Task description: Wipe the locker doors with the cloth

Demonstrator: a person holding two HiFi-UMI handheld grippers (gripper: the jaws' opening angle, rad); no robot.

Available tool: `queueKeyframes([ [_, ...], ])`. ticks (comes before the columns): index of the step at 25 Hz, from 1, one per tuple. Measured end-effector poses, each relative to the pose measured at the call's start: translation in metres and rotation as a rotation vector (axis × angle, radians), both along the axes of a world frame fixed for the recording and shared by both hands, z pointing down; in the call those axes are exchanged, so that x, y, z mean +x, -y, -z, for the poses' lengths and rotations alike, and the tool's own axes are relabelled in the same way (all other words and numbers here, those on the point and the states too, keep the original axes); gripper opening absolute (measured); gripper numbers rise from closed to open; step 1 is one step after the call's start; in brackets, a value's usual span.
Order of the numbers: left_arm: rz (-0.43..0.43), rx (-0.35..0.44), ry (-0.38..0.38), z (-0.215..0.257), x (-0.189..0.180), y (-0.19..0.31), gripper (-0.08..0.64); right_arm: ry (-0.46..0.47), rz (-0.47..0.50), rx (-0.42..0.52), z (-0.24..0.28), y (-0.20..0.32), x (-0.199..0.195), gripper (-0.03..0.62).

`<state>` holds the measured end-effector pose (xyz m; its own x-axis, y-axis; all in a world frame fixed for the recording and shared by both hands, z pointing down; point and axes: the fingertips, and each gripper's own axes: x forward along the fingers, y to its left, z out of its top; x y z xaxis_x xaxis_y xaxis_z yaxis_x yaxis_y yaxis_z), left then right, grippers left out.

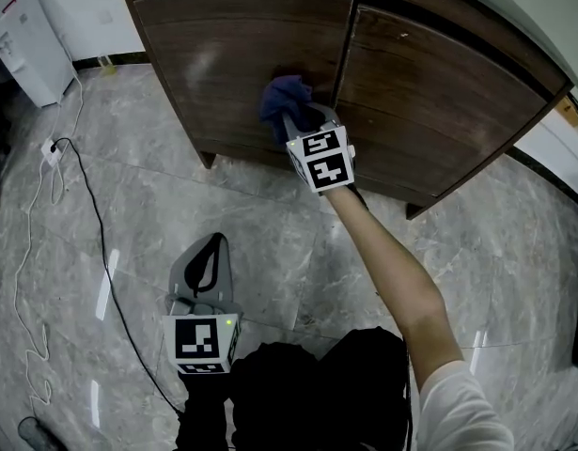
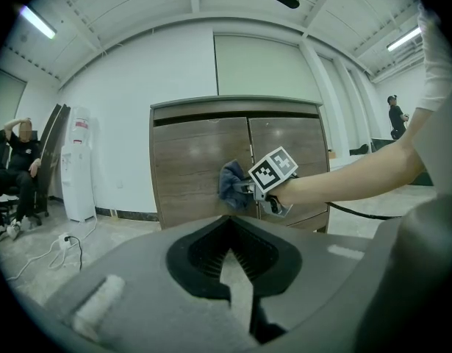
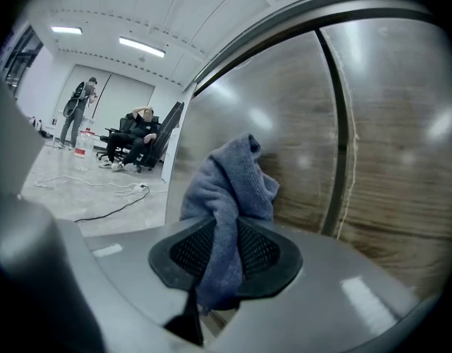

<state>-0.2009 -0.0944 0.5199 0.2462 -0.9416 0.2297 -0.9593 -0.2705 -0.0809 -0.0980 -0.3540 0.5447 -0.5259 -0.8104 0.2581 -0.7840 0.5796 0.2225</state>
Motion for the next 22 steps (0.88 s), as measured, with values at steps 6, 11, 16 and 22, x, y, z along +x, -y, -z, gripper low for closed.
queueKeyframes([
  [6, 0.01, -0.005, 0.0, -0.005, -0.005, 0.003, 0.0, -0.016, 0.01, -0.058, -0.035, -0.002, -0.007, 0.086],
  [11, 0.015, -0.024, -0.007, -0.011, -0.006, 0.006, 0.0, -0.034, 0.023, -0.11, -0.063, -0.005, -0.011, 0.086],
  [16, 0.02, -0.022, -0.003, -0.015, -0.011, 0.01, 0.0, -0.053, 0.028, -0.142, -0.087, -0.006, -0.016, 0.087],
  [22, 0.024, -0.041, -0.012, -0.021, -0.014, 0.012, 0.0, -0.096, 0.036, -0.179, -0.117, -0.006, -0.021, 0.087],
])
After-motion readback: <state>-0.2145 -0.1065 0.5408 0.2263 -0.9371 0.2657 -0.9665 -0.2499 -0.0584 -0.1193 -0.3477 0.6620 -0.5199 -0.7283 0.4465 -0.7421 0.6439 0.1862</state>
